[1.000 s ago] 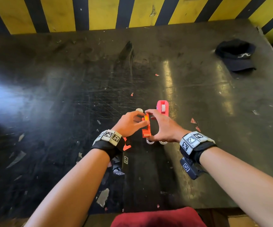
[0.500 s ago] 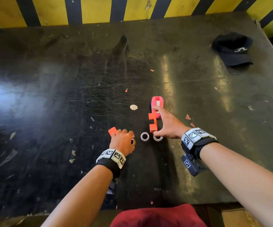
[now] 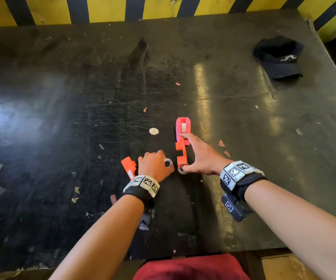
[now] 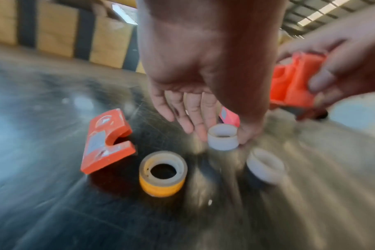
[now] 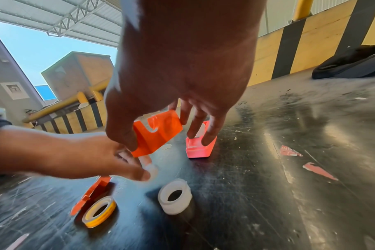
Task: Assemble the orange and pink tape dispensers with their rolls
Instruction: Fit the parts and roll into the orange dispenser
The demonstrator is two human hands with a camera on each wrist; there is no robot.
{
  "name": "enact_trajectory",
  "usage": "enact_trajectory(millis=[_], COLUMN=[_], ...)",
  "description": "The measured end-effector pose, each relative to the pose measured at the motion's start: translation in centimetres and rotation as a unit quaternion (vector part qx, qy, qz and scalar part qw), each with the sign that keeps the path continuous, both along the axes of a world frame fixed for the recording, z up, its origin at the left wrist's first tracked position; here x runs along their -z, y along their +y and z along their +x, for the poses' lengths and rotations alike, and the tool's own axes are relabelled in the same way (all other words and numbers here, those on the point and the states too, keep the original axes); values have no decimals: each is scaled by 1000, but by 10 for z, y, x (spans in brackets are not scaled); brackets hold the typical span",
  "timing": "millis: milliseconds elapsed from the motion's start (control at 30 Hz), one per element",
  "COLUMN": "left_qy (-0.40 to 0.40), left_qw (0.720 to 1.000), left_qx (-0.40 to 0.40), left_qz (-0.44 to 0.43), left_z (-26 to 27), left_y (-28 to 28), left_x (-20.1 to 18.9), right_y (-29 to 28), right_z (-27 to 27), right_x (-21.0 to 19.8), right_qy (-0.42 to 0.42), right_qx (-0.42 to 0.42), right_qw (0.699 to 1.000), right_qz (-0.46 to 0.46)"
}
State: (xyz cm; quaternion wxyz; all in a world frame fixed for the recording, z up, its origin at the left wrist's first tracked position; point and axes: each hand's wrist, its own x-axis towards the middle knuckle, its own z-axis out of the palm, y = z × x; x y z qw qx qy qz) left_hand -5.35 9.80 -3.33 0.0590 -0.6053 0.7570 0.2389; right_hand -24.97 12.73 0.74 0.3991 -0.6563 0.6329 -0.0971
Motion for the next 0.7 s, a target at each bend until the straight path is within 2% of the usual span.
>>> enact_trajectory(millis=[33, 100, 200, 333, 700], left_qy=[80, 224, 329, 389, 452], left_qw=[996, 967, 931, 906, 878], left_qx=[-38, -103, -118, -109, -102], left_qz=[20, 61, 110, 126, 122], left_z=[5, 14, 24, 31, 49], left_y=[-3, -11, -21, -26, -21], left_x=[-2, -13, -35, -51, -66], right_y=[1, 1, -1, -7, -9], right_z=[-2, -3, 0, 11, 34], right_x=[-1, -1, -3, -8, -19], right_qy=[-4, -13, -29, -56, -97], right_qx=[3, 11, 21, 13, -3], right_qw=[1000, 1000, 999, 998, 995], right_qz=[2, 3, -7, -19, -33])
